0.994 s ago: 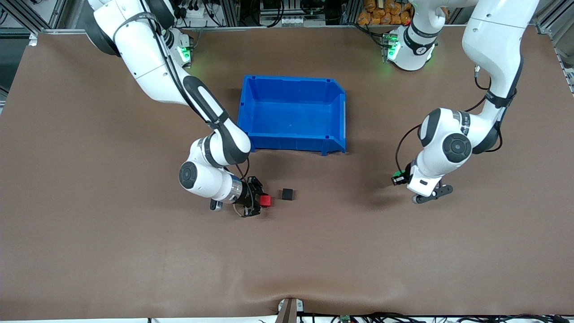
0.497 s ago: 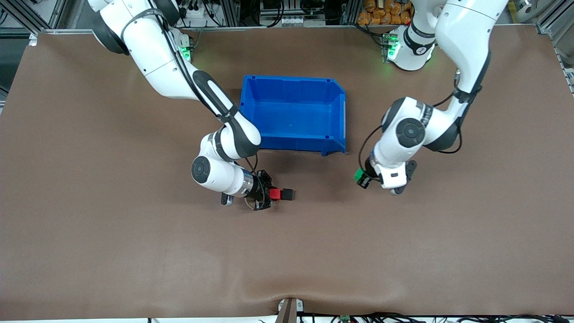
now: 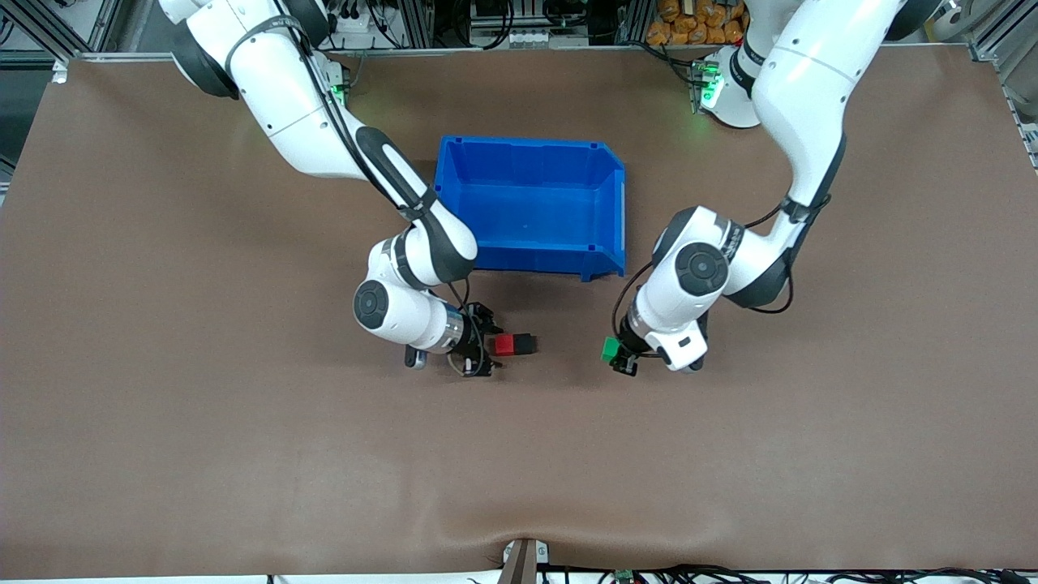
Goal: Attach green and red cubes to black cube
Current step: 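Place the red cube against the black cube while the left gripper carries the green cube, then open the right gripper and withdraw it while the left gripper lowers the green cube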
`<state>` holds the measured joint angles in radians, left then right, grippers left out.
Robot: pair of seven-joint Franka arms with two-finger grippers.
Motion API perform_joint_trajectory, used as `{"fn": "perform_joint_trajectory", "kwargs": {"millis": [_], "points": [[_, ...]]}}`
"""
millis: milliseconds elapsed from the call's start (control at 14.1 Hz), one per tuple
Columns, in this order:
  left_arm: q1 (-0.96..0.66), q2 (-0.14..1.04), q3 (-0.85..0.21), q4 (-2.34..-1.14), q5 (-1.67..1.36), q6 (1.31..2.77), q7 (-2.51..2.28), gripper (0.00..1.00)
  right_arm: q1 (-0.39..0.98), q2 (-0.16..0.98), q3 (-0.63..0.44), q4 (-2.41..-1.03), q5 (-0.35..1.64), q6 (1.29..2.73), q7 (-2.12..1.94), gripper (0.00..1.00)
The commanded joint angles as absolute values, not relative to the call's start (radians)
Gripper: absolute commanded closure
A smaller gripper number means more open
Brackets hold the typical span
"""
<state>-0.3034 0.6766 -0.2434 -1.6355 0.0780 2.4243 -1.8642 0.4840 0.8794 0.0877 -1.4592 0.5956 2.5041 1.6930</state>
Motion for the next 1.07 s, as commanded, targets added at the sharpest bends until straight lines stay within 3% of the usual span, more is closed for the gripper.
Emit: {"fn": "perform_joint_trajectory", "kwargs": {"millis": [0, 355, 710, 994], "points": [[-0.379, 0.73, -0.23, -1.566, 0.091, 2.392, -1.966, 1.0, 0.454, 0.845, 0.06, -1.43, 0.511, 2.491, 1.69, 0.0], [-0.442, 0.791, -0.229, -1.562, 0.092, 2.376, -2.132, 1.0, 0.37, 0.773, -0.002, -1.399, 0.313, 2.432, 1.64, 0.0], [-0.465, 0.836, -0.229, -1.523, 0.087, 2.376, -2.21, 1.0, 0.158, 0.678, -0.002, -1.339, 0.284, 2.032, 1.179, 0.0], [-0.498, 0.865, -0.227, -1.491, 0.087, 2.376, -2.212, 1.0, 0.029, 0.563, -0.002, -1.325, 0.276, 1.801, 0.913, 0.0]]}}
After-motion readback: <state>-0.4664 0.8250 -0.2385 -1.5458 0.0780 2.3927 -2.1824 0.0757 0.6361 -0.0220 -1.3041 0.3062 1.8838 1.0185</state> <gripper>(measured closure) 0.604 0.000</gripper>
